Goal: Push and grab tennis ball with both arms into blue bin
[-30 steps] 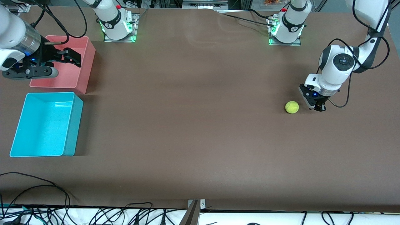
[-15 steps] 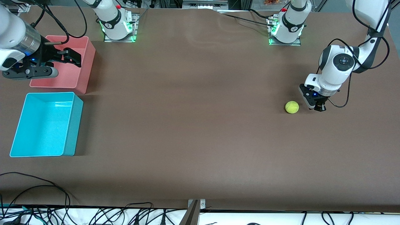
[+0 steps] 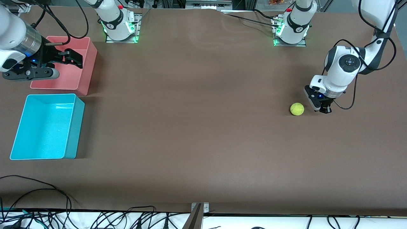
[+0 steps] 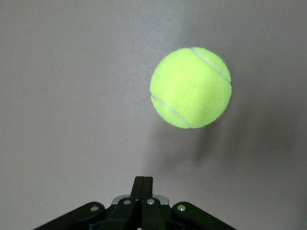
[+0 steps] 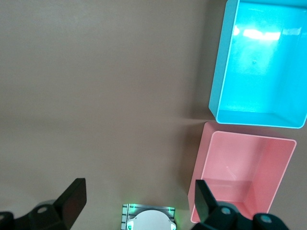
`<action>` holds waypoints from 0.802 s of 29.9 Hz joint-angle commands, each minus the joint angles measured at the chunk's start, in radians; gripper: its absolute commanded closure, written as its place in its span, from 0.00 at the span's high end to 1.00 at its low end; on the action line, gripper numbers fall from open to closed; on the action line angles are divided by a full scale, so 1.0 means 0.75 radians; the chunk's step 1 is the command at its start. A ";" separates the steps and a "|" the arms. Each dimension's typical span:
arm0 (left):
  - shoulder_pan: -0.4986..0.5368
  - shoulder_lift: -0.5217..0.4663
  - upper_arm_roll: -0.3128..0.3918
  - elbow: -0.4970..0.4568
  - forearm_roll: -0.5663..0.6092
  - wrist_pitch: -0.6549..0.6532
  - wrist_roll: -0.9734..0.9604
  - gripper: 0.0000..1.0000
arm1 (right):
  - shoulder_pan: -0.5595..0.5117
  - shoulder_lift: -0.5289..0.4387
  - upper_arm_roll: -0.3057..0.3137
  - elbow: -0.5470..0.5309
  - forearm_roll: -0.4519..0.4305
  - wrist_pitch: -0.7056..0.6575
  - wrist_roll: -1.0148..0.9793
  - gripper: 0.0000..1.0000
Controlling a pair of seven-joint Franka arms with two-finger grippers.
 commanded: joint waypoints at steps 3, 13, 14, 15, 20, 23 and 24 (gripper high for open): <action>-0.009 0.009 0.002 0.018 -0.051 0.006 0.051 0.00 | -0.005 0.008 -0.001 0.031 -0.014 -0.031 -0.021 1.00; -0.009 0.009 0.002 0.018 -0.049 0.006 0.051 0.00 | -0.005 0.008 -0.001 0.031 -0.014 -0.029 -0.023 1.00; -0.009 0.007 0.002 0.018 -0.051 0.006 0.051 0.00 | -0.005 0.010 -0.001 0.031 -0.014 -0.029 -0.029 1.00; -0.011 0.007 0.002 0.018 -0.051 0.006 0.051 0.00 | -0.007 0.010 -0.005 0.031 -0.014 -0.029 -0.039 1.00; -0.011 0.009 0.002 0.018 -0.051 0.006 0.051 0.00 | -0.005 0.010 -0.028 0.031 -0.014 -0.029 -0.060 1.00; -0.011 0.009 0.002 0.018 -0.051 0.006 0.049 0.00 | -0.005 0.010 -0.026 0.031 -0.014 -0.029 -0.062 1.00; -0.011 0.009 0.002 0.020 -0.051 0.006 0.049 0.00 | -0.005 0.010 -0.028 0.031 -0.014 -0.029 -0.060 1.00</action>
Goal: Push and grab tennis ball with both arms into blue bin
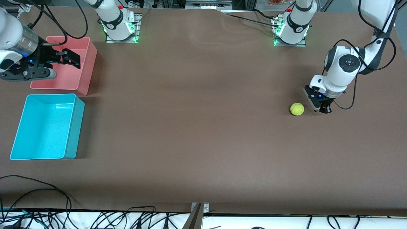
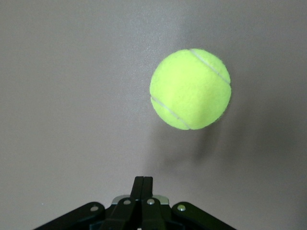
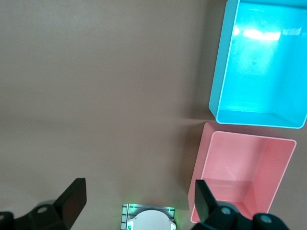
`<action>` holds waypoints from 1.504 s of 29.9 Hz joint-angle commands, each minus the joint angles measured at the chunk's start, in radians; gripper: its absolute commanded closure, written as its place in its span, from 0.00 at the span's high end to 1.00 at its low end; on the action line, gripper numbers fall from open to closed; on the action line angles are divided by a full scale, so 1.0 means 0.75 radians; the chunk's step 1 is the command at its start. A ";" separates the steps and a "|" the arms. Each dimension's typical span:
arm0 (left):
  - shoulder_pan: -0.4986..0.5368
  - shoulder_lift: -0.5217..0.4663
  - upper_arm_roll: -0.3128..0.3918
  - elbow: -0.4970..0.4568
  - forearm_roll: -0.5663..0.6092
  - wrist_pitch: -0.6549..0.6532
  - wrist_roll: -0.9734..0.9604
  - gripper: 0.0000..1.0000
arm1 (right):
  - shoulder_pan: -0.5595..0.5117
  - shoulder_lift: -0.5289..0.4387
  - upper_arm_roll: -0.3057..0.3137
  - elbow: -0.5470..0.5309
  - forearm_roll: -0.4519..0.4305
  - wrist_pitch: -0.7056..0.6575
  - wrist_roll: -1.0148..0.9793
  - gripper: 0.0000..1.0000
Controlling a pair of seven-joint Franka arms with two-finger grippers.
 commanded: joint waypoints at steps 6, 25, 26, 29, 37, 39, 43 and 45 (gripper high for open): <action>-0.011 0.011 0.002 0.020 -0.050 0.006 0.043 0.00 | 0.005 0.008 0.002 0.031 -0.014 -0.031 -0.007 1.00; -0.021 0.015 0.002 0.020 -0.059 0.004 0.039 0.00 | 0.011 0.008 0.007 0.031 -0.014 -0.031 0.001 1.00; -0.021 0.015 0.002 0.020 -0.059 0.004 0.039 0.00 | 0.011 0.008 0.007 0.031 -0.014 -0.031 0.001 1.00; -0.021 0.015 0.002 0.020 -0.059 0.004 0.041 0.00 | 0.011 0.008 0.007 0.031 -0.014 -0.031 -0.001 1.00; -0.021 0.017 0.002 0.020 -0.059 0.002 0.039 0.00 | 0.009 0.010 0.004 0.031 -0.014 -0.029 -0.001 1.00; -0.021 0.025 0.002 0.020 -0.061 0.004 0.037 0.00 | 0.009 0.010 0.004 0.031 -0.014 -0.029 0.001 1.00; -0.025 0.031 0.002 0.020 -0.083 0.002 0.037 0.00 | 0.009 0.008 0.004 0.031 -0.014 -0.029 -0.001 1.00; -0.031 0.033 0.002 0.020 -0.085 0.002 0.037 0.00 | 0.009 0.008 0.004 0.031 -0.014 -0.029 0.001 1.00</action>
